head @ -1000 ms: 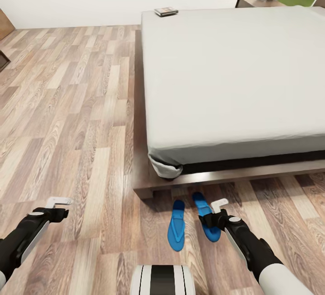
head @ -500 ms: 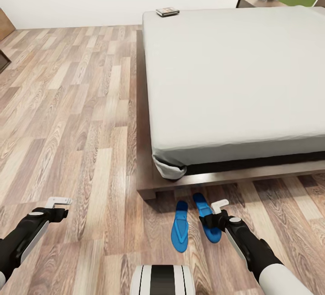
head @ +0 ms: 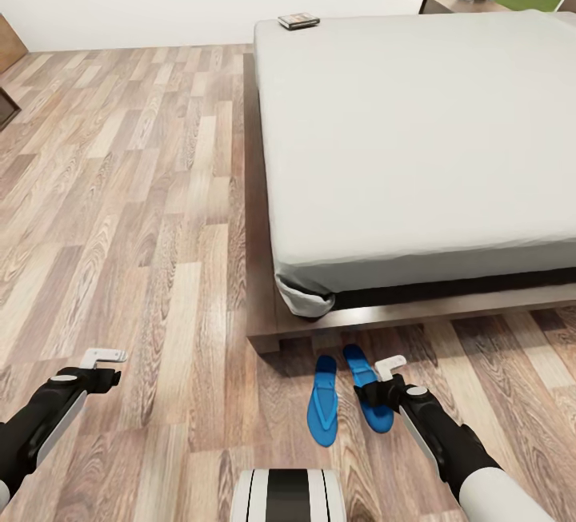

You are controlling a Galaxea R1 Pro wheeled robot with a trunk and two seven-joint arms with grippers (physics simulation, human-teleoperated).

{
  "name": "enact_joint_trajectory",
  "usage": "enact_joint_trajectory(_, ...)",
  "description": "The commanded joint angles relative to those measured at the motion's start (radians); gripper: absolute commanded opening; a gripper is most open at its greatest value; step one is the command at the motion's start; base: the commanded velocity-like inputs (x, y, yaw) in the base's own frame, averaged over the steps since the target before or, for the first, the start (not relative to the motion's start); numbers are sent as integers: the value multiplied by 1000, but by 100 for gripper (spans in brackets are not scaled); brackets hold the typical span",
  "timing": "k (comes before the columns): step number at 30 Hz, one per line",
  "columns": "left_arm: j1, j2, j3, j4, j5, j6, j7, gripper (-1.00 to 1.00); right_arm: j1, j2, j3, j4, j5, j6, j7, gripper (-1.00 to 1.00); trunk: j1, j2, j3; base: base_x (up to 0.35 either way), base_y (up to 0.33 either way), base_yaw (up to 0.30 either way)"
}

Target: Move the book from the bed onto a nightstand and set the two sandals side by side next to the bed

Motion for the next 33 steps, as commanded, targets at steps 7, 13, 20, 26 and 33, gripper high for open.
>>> enact_joint_trajectory(7,0,2,-5,-1,11,4,10,100,0,-1,3,-1,0,6,-1,-100,0,0,-1,0,30,0)
enact_joint_trajectory(13,0,3,-5,-1,10,4,10,100,0,-2,3,-1,0,4,-3,-100,0,0,-1,0,75,0)
enact_joint_trajectory(20,0,26,-4,0,11,4,10,100,0,-2,3,-3,4,2,-1,-100,0,0,-1,0,10,0)
enact_joint_trajectory(26,0,33,-5,1,11,4,10,100,0,-5,0,-3,0,2,-1,-100,0,0,-1,0,1,0)
enact_joint_trajectory(33,0,34,-5,1,11,4,10,100,0,-6,-3,-3,0,1,-1,-100,0,0,-1,0,0,0)
